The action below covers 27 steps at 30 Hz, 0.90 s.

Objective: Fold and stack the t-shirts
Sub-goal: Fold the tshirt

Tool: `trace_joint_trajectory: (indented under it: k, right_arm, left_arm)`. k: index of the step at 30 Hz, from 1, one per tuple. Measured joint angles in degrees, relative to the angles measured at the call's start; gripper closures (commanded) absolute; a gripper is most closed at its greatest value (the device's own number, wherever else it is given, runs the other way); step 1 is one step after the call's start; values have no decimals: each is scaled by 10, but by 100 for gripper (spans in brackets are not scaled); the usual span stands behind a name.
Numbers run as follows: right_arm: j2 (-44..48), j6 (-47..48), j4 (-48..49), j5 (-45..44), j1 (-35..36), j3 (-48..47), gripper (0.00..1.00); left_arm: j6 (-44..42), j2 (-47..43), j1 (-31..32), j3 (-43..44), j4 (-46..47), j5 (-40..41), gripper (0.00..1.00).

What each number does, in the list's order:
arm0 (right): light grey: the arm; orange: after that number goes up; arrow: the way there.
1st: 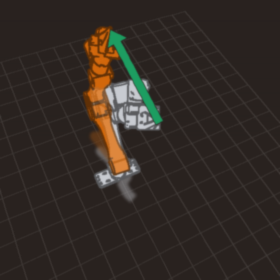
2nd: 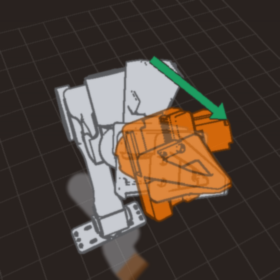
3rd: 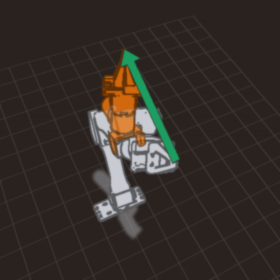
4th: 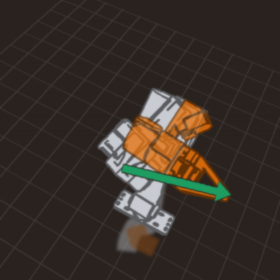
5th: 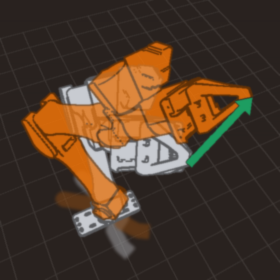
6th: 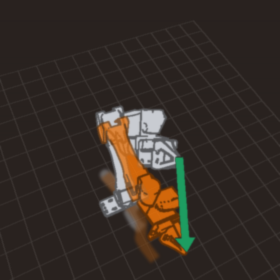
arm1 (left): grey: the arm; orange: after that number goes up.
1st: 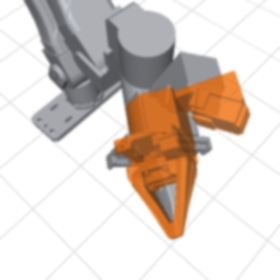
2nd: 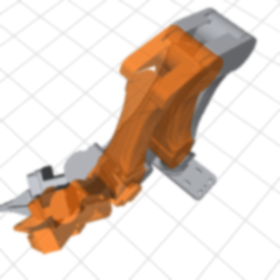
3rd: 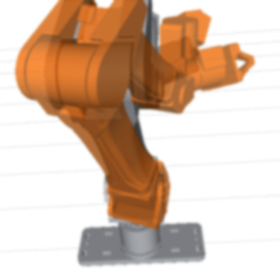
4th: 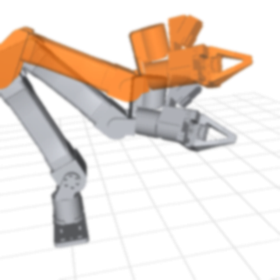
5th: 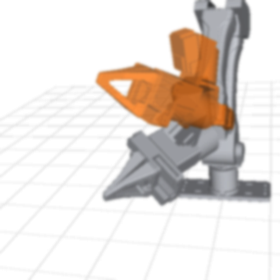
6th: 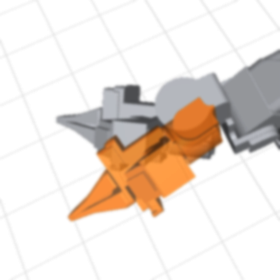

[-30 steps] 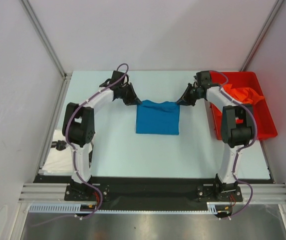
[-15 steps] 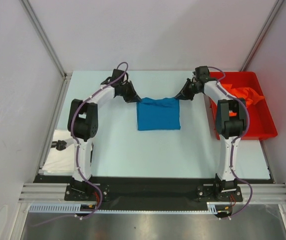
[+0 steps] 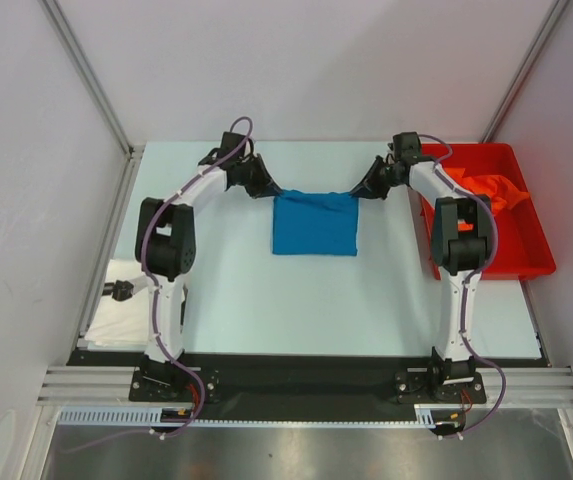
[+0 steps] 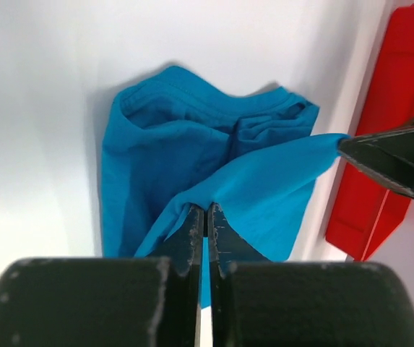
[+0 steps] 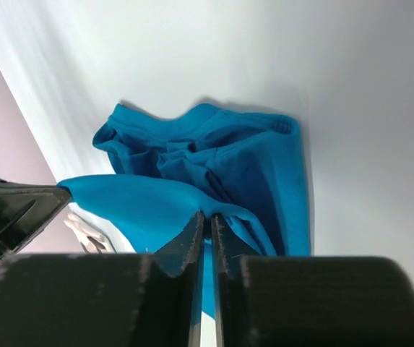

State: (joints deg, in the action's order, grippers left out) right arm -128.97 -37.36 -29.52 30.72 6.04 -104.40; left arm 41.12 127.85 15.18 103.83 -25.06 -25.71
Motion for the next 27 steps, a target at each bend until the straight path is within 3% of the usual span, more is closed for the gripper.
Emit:
trace_joint_trajectory:
  k: [2, 3, 5, 6, 9, 13, 17, 18, 21, 24, 26, 27]
  right_arm:
    - [-16, -5, 10, 3, -2, -9, 80]
    - [-23, -8, 18, 4, -2, -12, 76]
    - [-38, -13, 26, 5, -5, -18, 71]
    - [-48, -14, 26, 4, -8, -29, 66]
    - [-78, 1, 0, -9, -19, -84, 55]
    - [-83, 53, -63, -42, -31, -168, 52]
    - [-23, 92, -66, -57, -26, -137, 49]
    - [0, 95, -58, -54, -19, -113, 54]
    - [57, 90, -1, -31, 12, -24, 65]
    - [77, 67, 82, 10, 45, 57, 80]
    - [74, 40, 152, 34, 64, 115, 95]
    - [71, 28, 174, 44, 69, 135, 97]
  left_arm:
    - [0, 7, -2, 15, 1, 0, 86]
    - [0, 11, -3, 21, 1, 1, 64]
    - [0, 21, -7, 35, -2, 6, 60]
    - [-1, 29, -10, 50, -8, 13, 50]
    - [-22, 59, -16, 120, -46, 40, 35]
    - [-66, 54, -22, 157, -64, 65, 40]
    - [-87, -23, -19, 49, -18, 31, 57]
    - [-89, -43, -15, 16, -2, 15, 64]
    - [-86, -74, 7, -63, 71, -38, 69]
    - [-66, -73, 34, -119, 142, -79, 71]
    - [-48, -62, 51, -139, 177, -102, 73]
    - [-36, -51, 57, -141, 196, -113, 73]
